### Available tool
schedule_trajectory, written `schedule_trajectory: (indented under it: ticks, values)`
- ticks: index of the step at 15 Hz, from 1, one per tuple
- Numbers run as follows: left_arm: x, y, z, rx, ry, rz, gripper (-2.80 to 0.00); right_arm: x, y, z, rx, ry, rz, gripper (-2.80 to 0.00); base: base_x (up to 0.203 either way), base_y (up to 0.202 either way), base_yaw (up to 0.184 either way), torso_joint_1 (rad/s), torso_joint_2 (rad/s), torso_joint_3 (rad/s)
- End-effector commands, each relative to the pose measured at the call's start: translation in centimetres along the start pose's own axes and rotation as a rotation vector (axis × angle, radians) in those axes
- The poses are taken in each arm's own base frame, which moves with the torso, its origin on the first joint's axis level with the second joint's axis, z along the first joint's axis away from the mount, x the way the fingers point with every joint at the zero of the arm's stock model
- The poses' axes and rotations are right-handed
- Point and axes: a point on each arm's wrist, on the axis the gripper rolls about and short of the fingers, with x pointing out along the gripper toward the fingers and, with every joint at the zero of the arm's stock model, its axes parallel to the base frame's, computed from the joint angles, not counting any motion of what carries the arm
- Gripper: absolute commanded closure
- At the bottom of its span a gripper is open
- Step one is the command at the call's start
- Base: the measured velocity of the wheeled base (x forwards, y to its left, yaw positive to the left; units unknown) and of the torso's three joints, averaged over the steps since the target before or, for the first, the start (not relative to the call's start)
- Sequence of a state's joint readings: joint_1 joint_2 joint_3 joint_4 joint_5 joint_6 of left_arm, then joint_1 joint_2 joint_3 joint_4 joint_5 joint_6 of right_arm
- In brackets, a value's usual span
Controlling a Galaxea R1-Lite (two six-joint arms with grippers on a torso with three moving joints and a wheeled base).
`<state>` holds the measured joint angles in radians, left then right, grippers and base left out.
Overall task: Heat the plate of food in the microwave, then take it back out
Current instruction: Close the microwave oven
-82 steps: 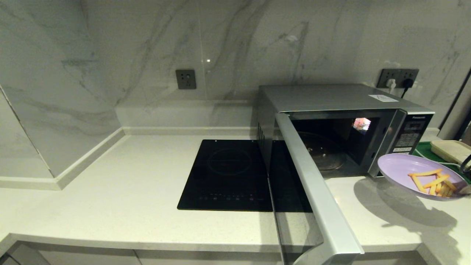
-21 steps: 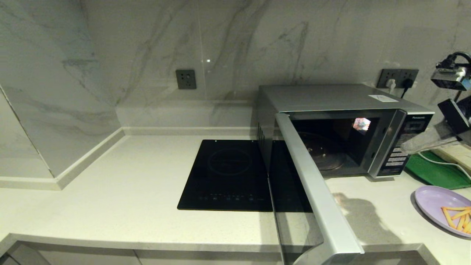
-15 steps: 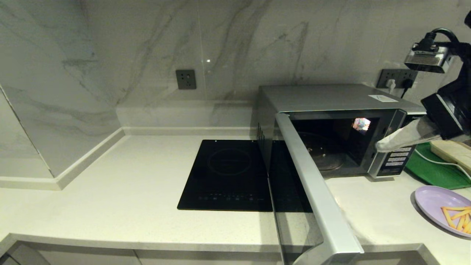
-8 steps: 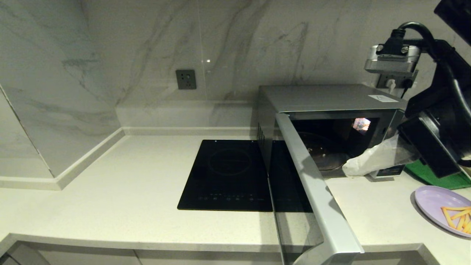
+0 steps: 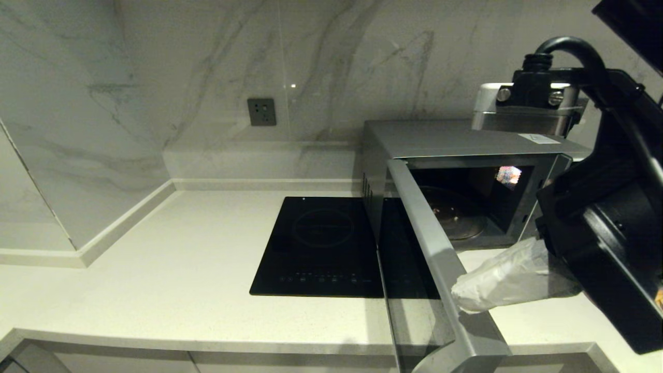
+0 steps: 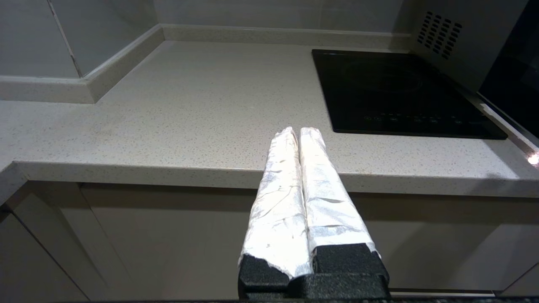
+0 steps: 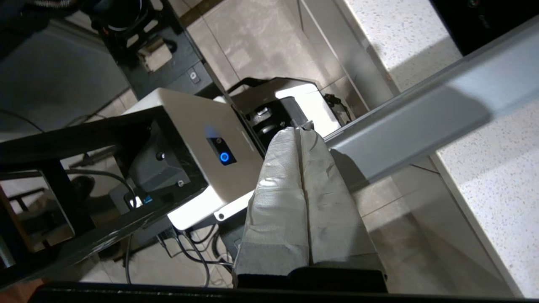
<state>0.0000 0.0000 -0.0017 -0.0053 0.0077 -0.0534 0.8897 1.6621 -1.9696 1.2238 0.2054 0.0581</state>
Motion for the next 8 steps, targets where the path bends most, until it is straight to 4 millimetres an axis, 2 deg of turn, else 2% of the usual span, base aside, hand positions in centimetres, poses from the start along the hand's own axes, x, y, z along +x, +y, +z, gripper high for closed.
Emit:
schedule_trajectory:
  ticks: [1, 8]
  values:
    - [0.0, 0.0, 0.0, 0.000, -0.001, 0.000, 0.00, 1.3, 0.8, 0.2, -0.028, 0.043, 0.016, 0.00, 0.000, 0.000, 0.000, 0.000, 0.00, 0.000]
    - [0.0, 0.0, 0.0, 0.000, -0.001, 0.000, 0.00, 5.0, 1.1, 1.1, -0.033, 0.137, 0.017, 0.00, 0.000, 0.000, 0.000, 0.000, 0.00, 0.000]
